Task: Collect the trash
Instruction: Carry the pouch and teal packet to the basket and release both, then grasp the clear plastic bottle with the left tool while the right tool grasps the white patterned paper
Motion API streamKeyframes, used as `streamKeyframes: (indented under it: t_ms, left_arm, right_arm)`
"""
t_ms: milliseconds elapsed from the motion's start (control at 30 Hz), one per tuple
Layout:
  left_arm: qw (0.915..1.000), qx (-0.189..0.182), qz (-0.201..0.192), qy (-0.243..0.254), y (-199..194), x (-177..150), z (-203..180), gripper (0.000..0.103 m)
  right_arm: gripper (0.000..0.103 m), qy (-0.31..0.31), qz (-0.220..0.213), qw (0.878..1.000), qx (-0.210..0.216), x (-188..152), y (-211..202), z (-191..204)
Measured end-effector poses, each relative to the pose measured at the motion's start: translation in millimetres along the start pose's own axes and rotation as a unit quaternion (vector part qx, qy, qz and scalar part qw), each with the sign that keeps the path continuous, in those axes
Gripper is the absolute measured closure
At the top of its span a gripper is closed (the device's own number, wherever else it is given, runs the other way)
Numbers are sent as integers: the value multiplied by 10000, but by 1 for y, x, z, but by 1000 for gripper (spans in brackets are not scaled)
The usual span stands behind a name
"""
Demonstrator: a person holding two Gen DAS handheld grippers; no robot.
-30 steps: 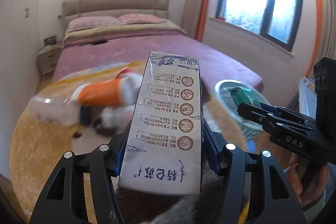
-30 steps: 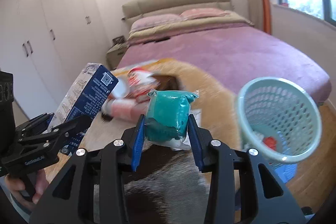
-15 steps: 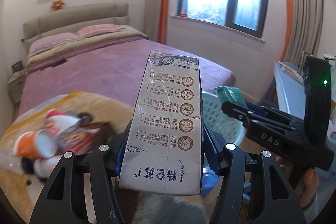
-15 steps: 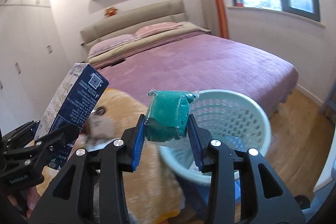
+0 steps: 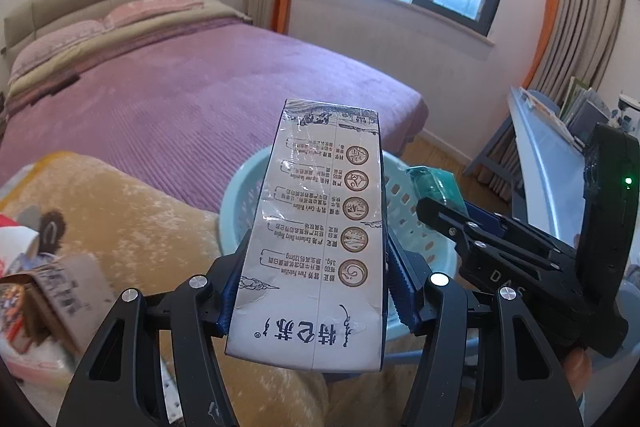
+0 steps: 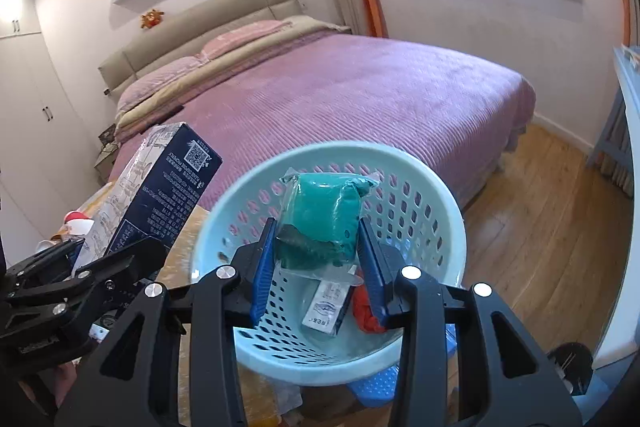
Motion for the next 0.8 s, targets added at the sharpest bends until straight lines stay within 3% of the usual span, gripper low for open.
streamKeyframes:
  t_ms: [333,433,500,800]
  left_arm:
    - [9993,-17,287,-231,22,-8,4,41]
    - [9996,-27,104,-253,10,-4,5,31]
    - [9994,-109,18,-332,4,0,5,31]
    - [9981,-94,-489,-353,-46,12,4,31]
  right_arm:
    - [65,58,247,9995,-205,-10,14,-8]
    - [62,53,244,9994,-224,-10,13,-8]
    - [57,81,220,9995,-215,-8,11,-7]
    - [57,1,59,10000,-36,-2,-20,12]
Point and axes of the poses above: each gripper's, at about its wrist camera, not at the fingertips, and y roughly the way its jaws point, z to its left, x to its top, the point moved 3 cm from there along y, roughly the way its jaws point, and after that the axes turned 14 degrees about -z, right-handed, at the moved point
